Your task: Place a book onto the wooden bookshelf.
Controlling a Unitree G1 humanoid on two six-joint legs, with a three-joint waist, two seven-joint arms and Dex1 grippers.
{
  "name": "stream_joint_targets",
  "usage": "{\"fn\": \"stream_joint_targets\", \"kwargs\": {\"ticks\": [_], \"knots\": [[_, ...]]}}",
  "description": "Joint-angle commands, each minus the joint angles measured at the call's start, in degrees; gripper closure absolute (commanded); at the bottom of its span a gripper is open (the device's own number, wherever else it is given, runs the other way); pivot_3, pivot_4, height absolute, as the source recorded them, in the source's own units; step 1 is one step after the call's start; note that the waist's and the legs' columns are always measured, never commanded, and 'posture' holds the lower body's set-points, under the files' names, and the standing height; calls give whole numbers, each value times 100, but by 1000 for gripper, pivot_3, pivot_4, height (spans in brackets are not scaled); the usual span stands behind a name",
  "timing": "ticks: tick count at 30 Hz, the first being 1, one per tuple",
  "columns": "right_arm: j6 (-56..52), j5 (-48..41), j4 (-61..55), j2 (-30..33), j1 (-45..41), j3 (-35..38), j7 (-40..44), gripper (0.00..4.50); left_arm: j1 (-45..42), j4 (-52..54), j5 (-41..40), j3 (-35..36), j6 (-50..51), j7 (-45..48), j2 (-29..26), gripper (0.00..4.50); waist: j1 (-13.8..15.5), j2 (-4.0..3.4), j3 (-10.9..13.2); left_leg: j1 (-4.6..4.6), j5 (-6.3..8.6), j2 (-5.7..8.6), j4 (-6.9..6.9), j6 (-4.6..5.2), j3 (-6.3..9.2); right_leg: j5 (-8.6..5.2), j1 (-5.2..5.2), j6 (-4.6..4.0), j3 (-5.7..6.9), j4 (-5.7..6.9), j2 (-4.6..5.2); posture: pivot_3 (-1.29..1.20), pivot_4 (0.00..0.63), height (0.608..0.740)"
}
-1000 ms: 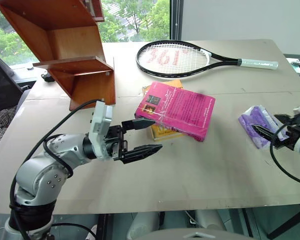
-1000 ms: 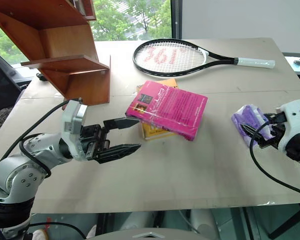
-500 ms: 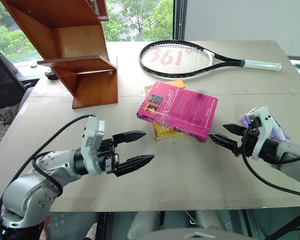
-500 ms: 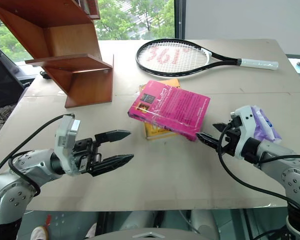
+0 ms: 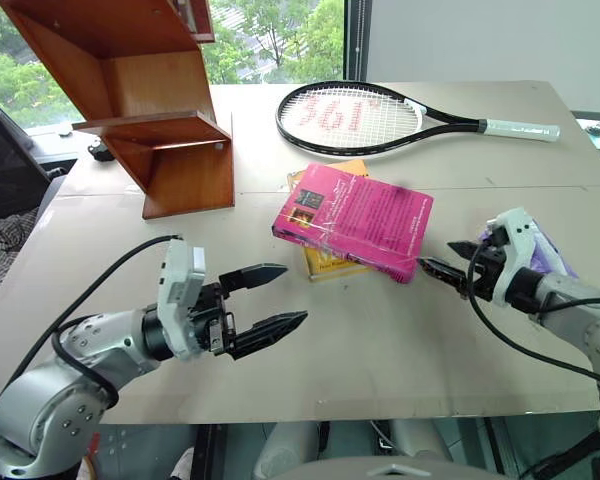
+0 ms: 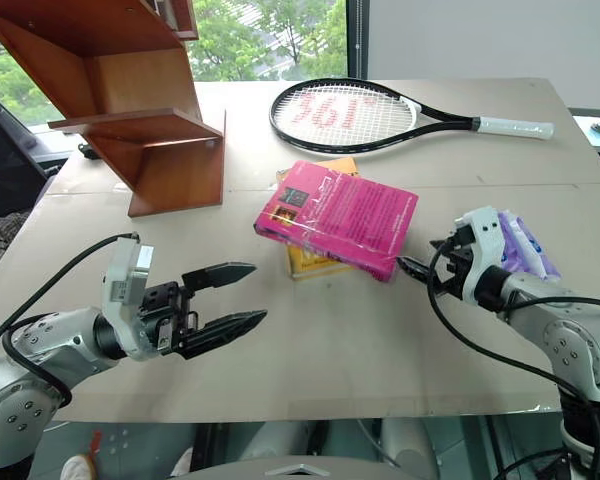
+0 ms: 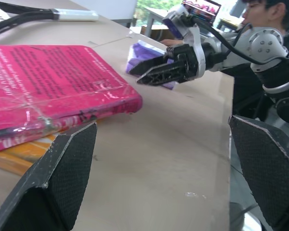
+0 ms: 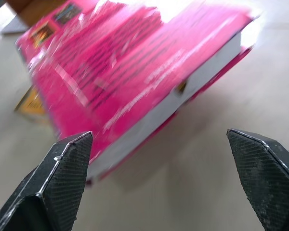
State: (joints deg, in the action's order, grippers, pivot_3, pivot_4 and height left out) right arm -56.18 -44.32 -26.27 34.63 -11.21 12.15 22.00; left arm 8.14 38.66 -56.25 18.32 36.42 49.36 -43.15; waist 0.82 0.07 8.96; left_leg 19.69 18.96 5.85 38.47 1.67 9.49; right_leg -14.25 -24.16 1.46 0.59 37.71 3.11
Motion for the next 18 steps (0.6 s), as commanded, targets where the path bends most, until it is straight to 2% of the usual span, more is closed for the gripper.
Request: {"fn": "stream_joint_targets", "kwargs": {"ticks": [1,2,4,7,8,13,18], "knots": [[415,487,-9,325,-190,-19,83,1663,21,105,7,243,-137,-47,-61,0,1,0,0,1,0,0,0,0,0,0,-1,0,0,-1,0,0,150,740],[525,693,45,408,-244,-159,111,2264,32,102,14,258,-150,-59,-55,0,0,0,0,1,0,0,0,0,-1,0,-1,0,0,-2,0,0,150,740],[631,905,131,447,-363,-345,129,2878,58,111,23,284,-166,-74,-43,0,-3,0,0,0,0,0,0,0,-2,0,-1,0,-1,-1,0,0,150,740],[832,1447,230,571,-526,-846,138,4239,159,127,63,365,-212,-74,-33,0,-26,0,0,-3,0,-2,-3,0,-7,0,-2,0,-3,1,-2,0,150,740],[851,1604,260,574,-575,-1000,122,4376,205,124,80,403,-234,-74,-29,0,-18,0,0,-3,0,-3,-5,0,-8,0,-3,0,-4,1,-2,0,150,740],[744,2135,443,422,-900,-1628,-30,4376,498,121,189,548,-359,-10,6,0,-11,0,0,2,0,-3,-4,0,-12,0,-7,0,-7,-2,-2,0,150,740],[492,2341,504,8,-1343,-1844,-161,4376,747,168,214,671,-454,-16,24,0,-16,0,0,3,0,-3,-6,0,-14,0,-12,-1,-10,0,-3,0,150,740]]}}
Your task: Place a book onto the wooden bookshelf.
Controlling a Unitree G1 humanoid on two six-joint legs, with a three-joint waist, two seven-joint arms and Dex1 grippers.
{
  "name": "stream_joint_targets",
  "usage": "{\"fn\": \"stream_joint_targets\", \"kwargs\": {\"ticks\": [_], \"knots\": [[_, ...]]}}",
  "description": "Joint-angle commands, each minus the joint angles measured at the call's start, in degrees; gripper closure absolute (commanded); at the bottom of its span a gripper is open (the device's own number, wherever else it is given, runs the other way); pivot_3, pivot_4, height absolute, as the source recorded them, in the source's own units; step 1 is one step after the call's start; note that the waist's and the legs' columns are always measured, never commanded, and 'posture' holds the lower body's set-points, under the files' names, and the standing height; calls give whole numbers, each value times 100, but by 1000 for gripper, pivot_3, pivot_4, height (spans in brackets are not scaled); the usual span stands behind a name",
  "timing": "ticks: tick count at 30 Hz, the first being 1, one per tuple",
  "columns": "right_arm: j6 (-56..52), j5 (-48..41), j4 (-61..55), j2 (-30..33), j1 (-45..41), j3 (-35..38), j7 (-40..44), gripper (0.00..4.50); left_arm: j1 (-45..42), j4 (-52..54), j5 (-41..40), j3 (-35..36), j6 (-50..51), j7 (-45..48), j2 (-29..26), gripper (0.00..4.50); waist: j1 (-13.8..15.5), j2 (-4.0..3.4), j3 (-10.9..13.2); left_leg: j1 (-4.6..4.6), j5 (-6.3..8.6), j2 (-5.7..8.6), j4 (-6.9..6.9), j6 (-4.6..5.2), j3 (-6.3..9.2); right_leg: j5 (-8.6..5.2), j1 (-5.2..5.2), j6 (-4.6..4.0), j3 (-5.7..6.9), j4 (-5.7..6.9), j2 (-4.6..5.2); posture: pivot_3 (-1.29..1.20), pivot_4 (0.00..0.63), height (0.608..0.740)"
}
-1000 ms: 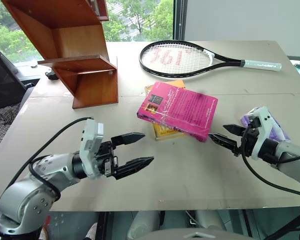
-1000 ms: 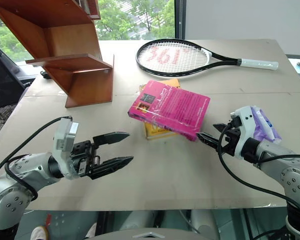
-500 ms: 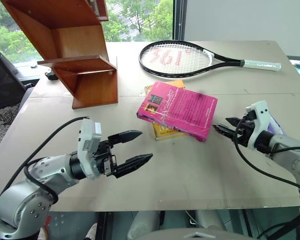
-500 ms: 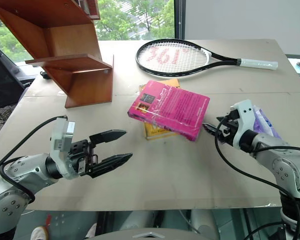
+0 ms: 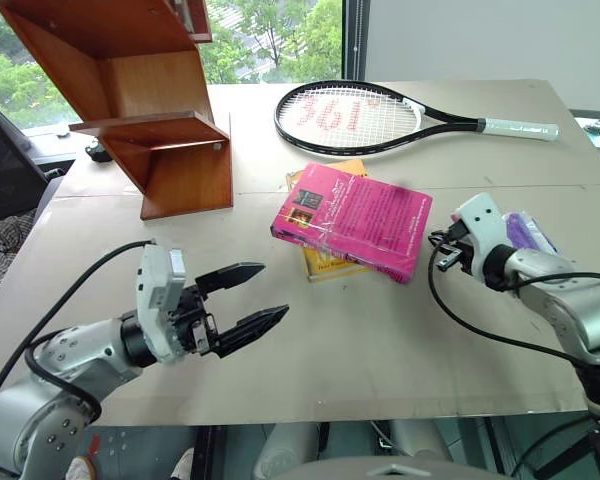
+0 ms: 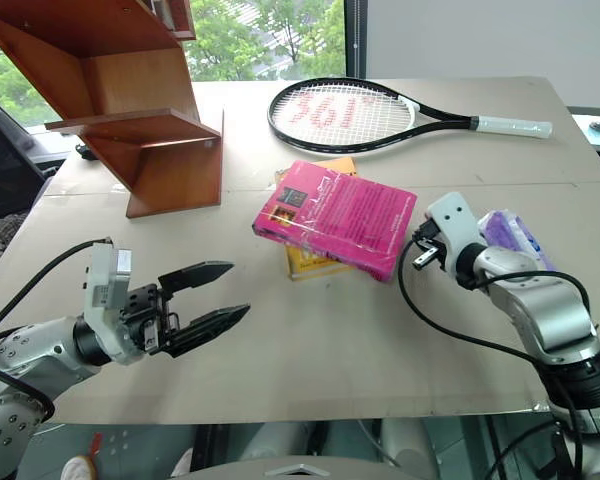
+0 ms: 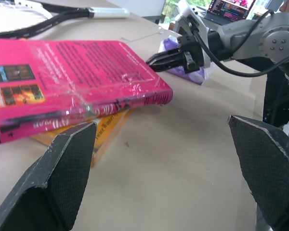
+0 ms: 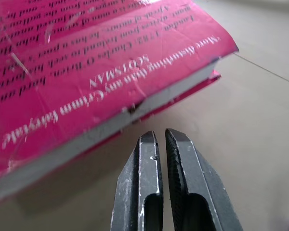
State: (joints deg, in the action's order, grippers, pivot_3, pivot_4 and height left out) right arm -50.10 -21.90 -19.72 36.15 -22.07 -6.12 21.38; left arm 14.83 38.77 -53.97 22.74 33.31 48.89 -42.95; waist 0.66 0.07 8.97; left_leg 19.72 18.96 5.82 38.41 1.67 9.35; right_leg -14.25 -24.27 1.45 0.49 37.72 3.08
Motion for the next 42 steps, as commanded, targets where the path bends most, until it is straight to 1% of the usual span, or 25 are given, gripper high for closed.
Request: {"fn": "stream_joint_targets", "kwargs": {"ticks": [1,10,14,16,19,20,21,23,25,26,27,28,30,32,35,39,42], "knots": [[-179,136,-161,-227,-345,-56,-118,4376,121,167,-18,248,-156,30,4,0,3,0,0,0,0,0,0,0,1,0,0,0,0,0,0,0,150,740],[-526,522,207,-1155,-1210,-465,-397,4376,382,144,59,276,-317,29,107,0,-16,0,0,2,0,0,-2,0,-1,0,-5,0,-2,0,-1,0,150,740],[-360,696,480,-1360,-1314,-558,-374,4376,461,129,71,265,-348,-11,169,0,3,0,0,3,0,1,-3,0,-1,0,-6,-1,-2,-2,-1,0,150,740],[-126,768,531,-1251,-1199,-540,-219,4376,515,133,-21,259,-286,-115,229,0,-1,0,0,4,0,1,-2,0,-3,0,-6,-1,-3,-2,-1,0,150,740],[326,656,415,-960,-858,-166,162,3605,612,135,-263,227,-131,-359,388,0,8,0,0,4,0,1,-3,0,-2,0,-6,-1,-2,-2,-1,0,150,740],[446,599,363,-848,-736,-56,309,3179,628,132,-370,221,-71,-477,443,0,14,0,0,4,0,1,-3,0,-2,0,-6,-1,-2,-4,-1,0,150,740],[656,543,283,-689,-569,61,528,2621,642,133,-485,195,8,-620,510,0,15,0,0,5,0,1,-3,0,-2,0,-6,0,-2,-5,-1,0,150,740],[1054,366,118,-440,-255,295,982,1854,664,146,-685,140,130,-857,631,0,11,0,0,6,0,1,-2,0,-2,0,-6,0,-2,-5,-1,0,150,740],[1386,-102,-148,-289,129,751,1526,976,666,113,-1034,77,321,-1274,797,0,7,-1,1,4,0,0,-2,0,-3,0,-6,0,-4,-2,-1,0,150,740],[1576,-341,-291,-228,315,971,1811,383,641,64,-1180,42,417,-1502,879,0,-4,-1,0,4,0,-1,-2,0,-3,0,-6,0,-4,-1,-1,0,150,740],[1699,-651,-460,-170,511,1234,2122,125,583,-44,-1472,13,528,-1906,1023,0,-5,-1,0,2,0,-2,-3,0,-5,1,-6,0,-5,1,-2,0,150,740],[1813,-930,-643,-79,703,1452,2453,125,518,-191,-1765,-41,662,-2358,1152,0,0,-1,0,2,0,-2,-3,0,-5,1,-5,0,-5,2,-2,0,150,740],[1894,-1325,-949,148,1016,1653,2991,125,339,-468,-2342,-127,833,-3142,1369,0,16,0,-1,-1,1,-2,1,1,-4,1,-1,1,-6,4,-2,0,150,740],[1963,-1561,-1135,253,1146,1719,3223,125,80,-775,-3060,-227,913,-3858,1571,0,14,4,-3,-4,1,-3,4,1,-4,1,1,1,-6,10,-3,0,150,740],[2100,-1726,-1343,317,1231,1723,3379,125,-332,-1277,-3740,-477,959,-4803,1893,0,19,9,-6,-9,1,-3,16,1,-4,2,6,2,-6,19,-3,0,150,740],[2144,-1827,-1550,372,1351,1673,3412,125,-885,-1756,-4183,-813,888,-5414,2407,0,31,16,-11,-11,1,-1,24,0,-5,5,12,5,-6,18,-3,0,150,740],[2162,-1831,-1615,392,1419,1674,3332,125,-1185,-1980,-4191,-914,790,-5641,2716,0,37,23,-14,-6,1,0,29,0,-5,7,11,7,-6,15,-2,0,150,740]]}}
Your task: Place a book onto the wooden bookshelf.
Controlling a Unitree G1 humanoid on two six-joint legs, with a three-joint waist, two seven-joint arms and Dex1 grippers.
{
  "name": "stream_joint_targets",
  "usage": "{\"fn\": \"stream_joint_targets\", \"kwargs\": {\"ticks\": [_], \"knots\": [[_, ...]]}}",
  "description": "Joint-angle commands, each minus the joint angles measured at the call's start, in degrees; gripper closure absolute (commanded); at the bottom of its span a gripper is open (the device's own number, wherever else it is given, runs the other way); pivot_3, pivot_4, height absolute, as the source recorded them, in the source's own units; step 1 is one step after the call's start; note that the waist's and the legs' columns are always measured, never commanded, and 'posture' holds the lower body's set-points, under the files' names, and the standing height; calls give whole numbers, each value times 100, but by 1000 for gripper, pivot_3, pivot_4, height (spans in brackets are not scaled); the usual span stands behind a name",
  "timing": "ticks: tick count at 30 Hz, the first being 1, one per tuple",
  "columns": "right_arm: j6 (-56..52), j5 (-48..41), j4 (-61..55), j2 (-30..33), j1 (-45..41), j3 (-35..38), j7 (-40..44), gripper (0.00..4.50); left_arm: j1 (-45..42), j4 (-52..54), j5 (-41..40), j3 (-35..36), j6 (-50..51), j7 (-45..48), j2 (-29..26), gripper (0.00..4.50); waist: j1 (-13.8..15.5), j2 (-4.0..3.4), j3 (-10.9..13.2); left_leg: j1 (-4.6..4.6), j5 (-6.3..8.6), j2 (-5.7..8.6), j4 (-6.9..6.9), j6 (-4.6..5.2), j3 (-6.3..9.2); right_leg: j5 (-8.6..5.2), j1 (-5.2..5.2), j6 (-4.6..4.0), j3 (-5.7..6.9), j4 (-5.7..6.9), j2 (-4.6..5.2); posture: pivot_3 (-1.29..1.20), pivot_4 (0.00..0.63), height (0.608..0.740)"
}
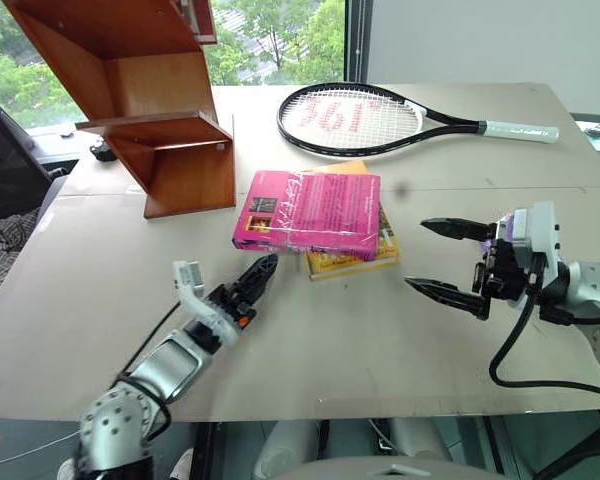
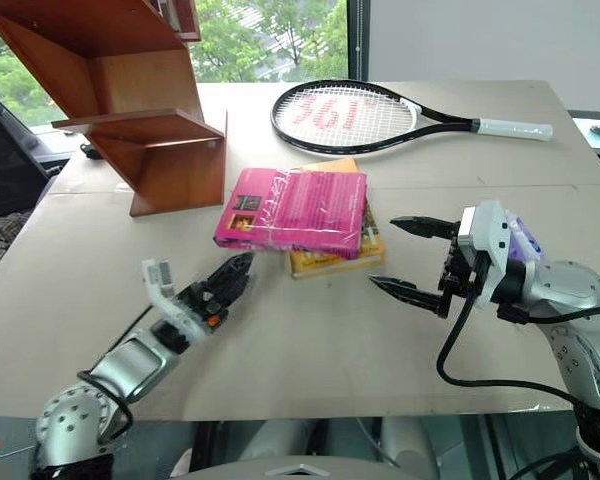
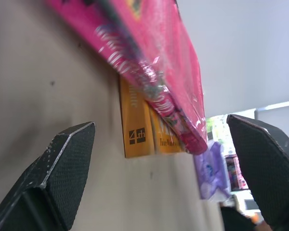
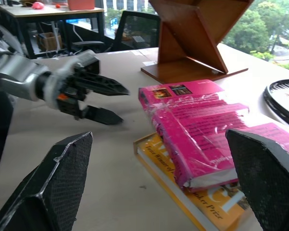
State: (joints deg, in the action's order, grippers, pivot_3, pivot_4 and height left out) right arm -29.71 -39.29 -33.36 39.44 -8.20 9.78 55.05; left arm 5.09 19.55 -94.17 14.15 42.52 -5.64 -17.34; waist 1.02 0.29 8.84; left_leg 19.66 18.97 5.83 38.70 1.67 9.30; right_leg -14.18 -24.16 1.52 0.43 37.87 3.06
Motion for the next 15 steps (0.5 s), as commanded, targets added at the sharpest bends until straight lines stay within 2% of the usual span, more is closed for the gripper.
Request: {"fn": "stream_joint_targets", "kwargs": {"ticks": [1,7,15], "knots": [[138,-77,-285,72,69,100,-65,125,-328,-170,-147,-101,-181,-248,285,0,2,1,-1,0,0,0,1,0,0,0,0,0,0,0,0,0,150,740],[287,47,-453,89,331,134,-272,125,-1028,-830,21,-207,-436,-424,988,0,16,4,-3,1,0,0,8,-1,-3,1,0,1,0,3,0,0,150,740],[379,-95,-703,149,667,359,-425,125,-1645,-1538,319,-87,-659,-389,1521,0,100,7,-5,8,0,0,39,-1,-9,7,4,12,-3,7,-1,0,150,740]]}}
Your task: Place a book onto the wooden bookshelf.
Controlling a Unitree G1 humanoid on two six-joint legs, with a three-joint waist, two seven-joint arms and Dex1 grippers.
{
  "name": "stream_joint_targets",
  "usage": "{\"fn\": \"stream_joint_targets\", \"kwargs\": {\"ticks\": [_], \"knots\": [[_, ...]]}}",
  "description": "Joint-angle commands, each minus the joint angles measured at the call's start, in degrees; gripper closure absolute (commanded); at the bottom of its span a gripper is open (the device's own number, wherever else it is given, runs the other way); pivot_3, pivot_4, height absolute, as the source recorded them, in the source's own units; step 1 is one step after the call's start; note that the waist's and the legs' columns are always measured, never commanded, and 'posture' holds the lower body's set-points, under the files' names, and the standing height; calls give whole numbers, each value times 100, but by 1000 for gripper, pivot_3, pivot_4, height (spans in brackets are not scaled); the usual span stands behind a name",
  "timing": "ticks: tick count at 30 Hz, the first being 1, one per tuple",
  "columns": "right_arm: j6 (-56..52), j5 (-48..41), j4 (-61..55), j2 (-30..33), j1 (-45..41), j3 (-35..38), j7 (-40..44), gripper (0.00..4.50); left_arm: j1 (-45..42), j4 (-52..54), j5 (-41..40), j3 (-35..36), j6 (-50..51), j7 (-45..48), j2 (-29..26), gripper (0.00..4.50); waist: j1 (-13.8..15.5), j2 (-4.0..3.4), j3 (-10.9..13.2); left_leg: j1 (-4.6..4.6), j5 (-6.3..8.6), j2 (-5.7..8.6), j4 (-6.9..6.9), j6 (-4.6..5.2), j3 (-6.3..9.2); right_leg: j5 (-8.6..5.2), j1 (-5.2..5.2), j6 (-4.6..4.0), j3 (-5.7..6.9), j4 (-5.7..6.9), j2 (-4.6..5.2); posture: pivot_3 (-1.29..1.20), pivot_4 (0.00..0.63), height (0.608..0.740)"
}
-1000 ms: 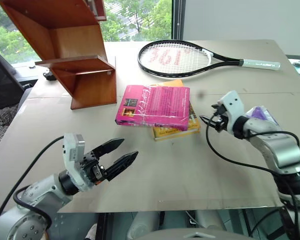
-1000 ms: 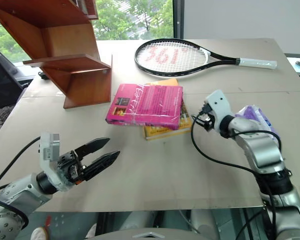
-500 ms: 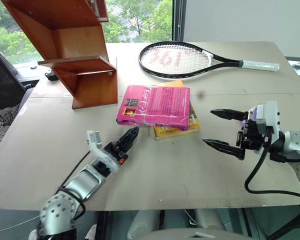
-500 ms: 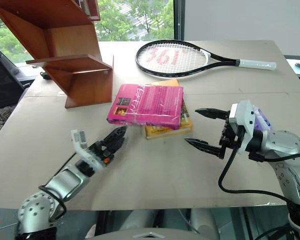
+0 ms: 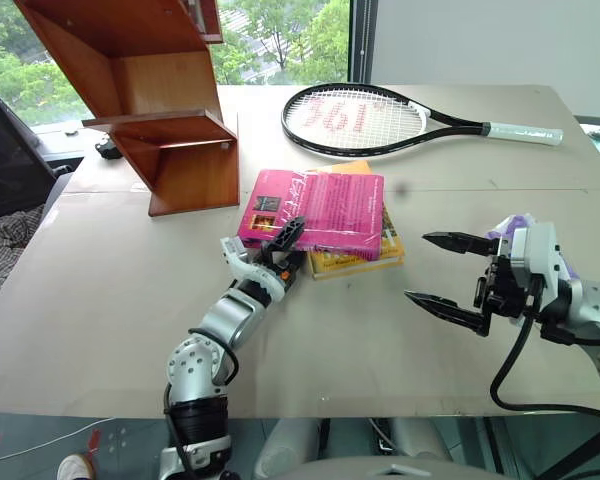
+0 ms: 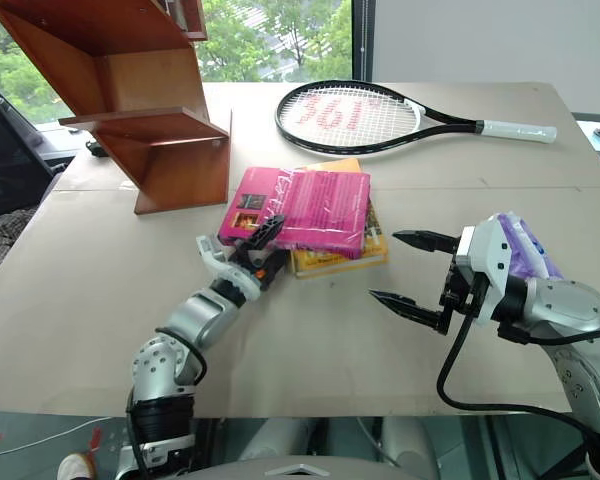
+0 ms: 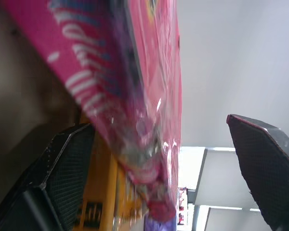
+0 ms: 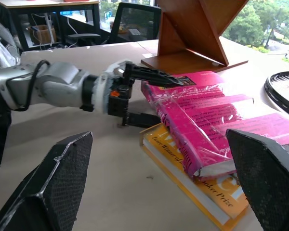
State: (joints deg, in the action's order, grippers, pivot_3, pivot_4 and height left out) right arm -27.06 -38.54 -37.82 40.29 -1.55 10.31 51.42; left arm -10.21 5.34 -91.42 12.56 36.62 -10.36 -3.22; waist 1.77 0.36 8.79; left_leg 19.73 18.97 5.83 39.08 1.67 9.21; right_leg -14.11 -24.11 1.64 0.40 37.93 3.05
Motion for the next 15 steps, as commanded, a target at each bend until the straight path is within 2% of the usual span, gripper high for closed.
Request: {"fn": "stream_joint_targets", "kwargs": {"ticks": [1,3,6,12,14,15], "knots": [[104,-227,-273,67,7,355,-84,125,-184,-216,91,134,-105,133,143,0,46,0,0,0,0,0,3,0,-1,2,0,1,0,0,0,0,150,740],[102,-258,-291,75,21,390,-125,125,-310,-414,169,245,-162,194,202,0,71,2,-2,0,0,0,5,0,-1,7,1,0,0,0,-1,0,150,740],[111,-240,-299,99,35,383,-158,0,-402,-505,156,309,-84,328,260,727,69,2,-3,-1,0,0,8,0,1,10,3,-1,0,0,-4,0,150,740],[136,-201,-284,105,44,337,-221,0,-400,-474,199,431,-1,353,305,3601,71,3,-3,-1,0,0,11,0,1,11,4,1,-1,0,-4,0,150,740],[145,-184,-267,103,37,319,-235,0,-323,-283,158,475,54,376,238,4211,69,3,-3,-1,0,0,11,0,0,11,4,1,-1,0,-4,0,150,740],[145,-184,-263,100,33,313,-247,0,-280,-161,141,488,97,383,187,4235,68,3,-3,-1,0,0,11,0,1,11,4,1,-1,0,-4,0,150,740]]}}
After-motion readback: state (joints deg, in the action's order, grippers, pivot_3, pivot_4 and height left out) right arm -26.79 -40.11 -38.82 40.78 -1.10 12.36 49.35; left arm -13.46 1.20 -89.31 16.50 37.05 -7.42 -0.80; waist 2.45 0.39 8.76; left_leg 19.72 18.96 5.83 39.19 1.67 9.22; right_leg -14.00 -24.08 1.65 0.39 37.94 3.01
